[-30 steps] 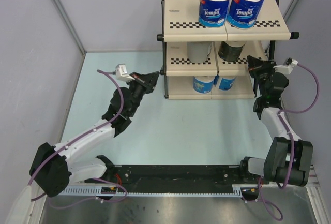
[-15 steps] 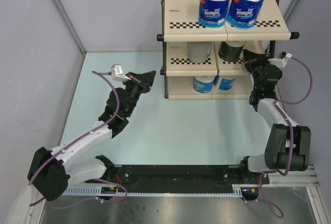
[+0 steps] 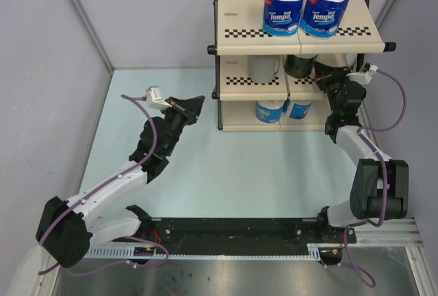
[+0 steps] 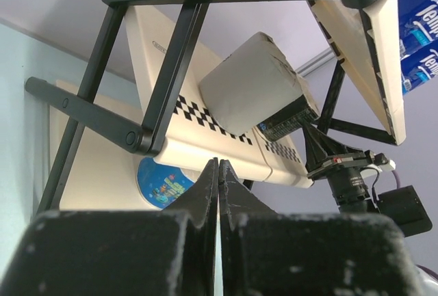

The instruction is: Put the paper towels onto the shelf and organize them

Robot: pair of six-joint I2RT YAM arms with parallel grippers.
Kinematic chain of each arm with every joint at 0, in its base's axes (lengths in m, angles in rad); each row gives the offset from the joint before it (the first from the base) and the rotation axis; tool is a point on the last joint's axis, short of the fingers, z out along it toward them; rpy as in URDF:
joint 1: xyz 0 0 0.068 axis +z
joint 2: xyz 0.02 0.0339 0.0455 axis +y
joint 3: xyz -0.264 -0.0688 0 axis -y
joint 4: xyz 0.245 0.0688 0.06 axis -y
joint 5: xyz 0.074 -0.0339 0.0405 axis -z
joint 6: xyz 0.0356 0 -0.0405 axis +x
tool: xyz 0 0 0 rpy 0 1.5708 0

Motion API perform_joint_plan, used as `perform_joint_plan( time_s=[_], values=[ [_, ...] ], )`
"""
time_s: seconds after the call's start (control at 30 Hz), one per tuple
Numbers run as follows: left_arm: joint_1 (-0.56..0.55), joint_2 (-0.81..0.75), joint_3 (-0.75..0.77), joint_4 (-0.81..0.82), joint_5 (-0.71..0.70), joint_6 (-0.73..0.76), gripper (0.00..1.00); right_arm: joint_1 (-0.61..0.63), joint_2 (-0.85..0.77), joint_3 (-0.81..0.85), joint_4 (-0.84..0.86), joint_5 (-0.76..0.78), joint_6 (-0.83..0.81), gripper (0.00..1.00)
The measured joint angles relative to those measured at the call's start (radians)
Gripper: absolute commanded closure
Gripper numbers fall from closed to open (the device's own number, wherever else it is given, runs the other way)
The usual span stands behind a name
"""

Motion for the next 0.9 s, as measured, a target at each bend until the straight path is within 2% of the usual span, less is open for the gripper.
perform_joint_plan(
  time_s=[0.3, 0.53, 0.9],
  values=[
    [0.002, -0.003, -0.01, 0.005, 0.005, -0.002, 1.0, 0.004, -0.012, 0.002, -0.045, 0.003, -0.023, 1.0],
    [0.002, 0.021, -0.009, 0.033, 0.02, -0.012, 1.0, -0.004, -0.147, 0.001, -0.156, 0.034, -0.071, 1.0],
    [-0.013, 0.258, 0.093, 0.186, 0.058, -0.046, 1.0, -0.018, -0.414, -0.045, -0.283, 0.061, -0.119, 1.0]
  ],
)
